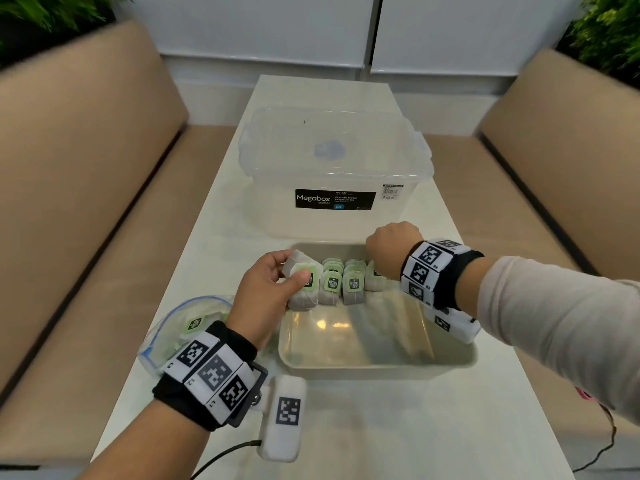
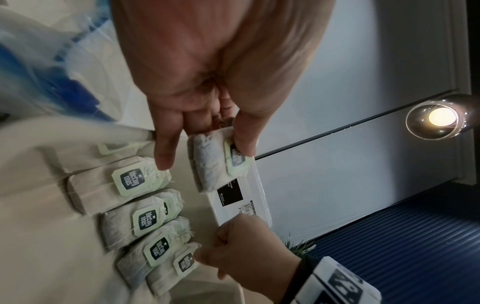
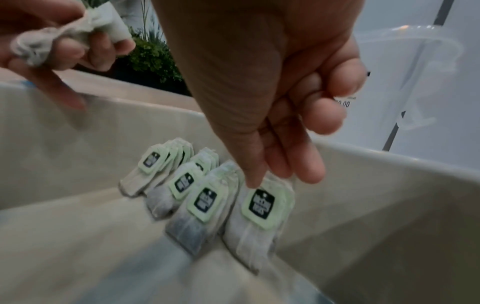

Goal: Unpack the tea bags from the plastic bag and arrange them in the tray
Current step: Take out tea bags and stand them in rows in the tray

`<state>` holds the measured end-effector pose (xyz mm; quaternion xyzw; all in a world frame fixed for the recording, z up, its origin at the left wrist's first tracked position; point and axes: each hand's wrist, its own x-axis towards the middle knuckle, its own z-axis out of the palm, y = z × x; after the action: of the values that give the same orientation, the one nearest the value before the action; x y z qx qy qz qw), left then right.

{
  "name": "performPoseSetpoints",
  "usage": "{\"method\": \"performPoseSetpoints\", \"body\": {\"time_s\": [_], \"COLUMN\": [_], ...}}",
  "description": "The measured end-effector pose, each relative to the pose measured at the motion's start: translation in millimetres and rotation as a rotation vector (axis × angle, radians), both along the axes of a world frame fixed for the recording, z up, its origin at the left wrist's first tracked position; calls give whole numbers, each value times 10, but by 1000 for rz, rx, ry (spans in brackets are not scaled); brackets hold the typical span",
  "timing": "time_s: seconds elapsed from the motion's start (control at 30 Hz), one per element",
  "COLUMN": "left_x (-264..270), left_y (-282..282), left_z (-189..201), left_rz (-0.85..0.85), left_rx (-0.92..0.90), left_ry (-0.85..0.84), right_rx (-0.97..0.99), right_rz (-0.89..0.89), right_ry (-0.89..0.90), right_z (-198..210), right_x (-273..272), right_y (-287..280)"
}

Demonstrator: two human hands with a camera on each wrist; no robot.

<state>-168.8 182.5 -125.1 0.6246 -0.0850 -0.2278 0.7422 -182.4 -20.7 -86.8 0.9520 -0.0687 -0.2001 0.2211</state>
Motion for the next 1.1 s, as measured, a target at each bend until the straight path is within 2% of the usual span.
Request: {"method": "performPoseSetpoints", "body": {"time_s": [0.1,0.23,0.3,0.37,0.47,0.77,1.1], "left_x": [33,83,92,80,40,-54,-48], "left_y": [-2,-43,-69,-99,-146,-223,-314], "left_z": [50,145,187,217,237,267,320], "left_rz": [16,44,35,17,-6,-101,-98], "left_rx": [10,-27,-18,-8,-8,-70,-2], "left_ry": [0,21,5,-8,3,61,26], "right_rx": [144,619,846,1057,1299,1343,1484], "right_rz": [33,18,-35,-118,-256,-387,-393], "right_ry": [-43,-18,-108,-274,-419,-444,-534], "right_z": [101,178,186,176,158,171,253], "right_x": [-46,-193,-238,-262,-272,-344,-400], "right_y": [26,192,302,373,406,284,195]}}
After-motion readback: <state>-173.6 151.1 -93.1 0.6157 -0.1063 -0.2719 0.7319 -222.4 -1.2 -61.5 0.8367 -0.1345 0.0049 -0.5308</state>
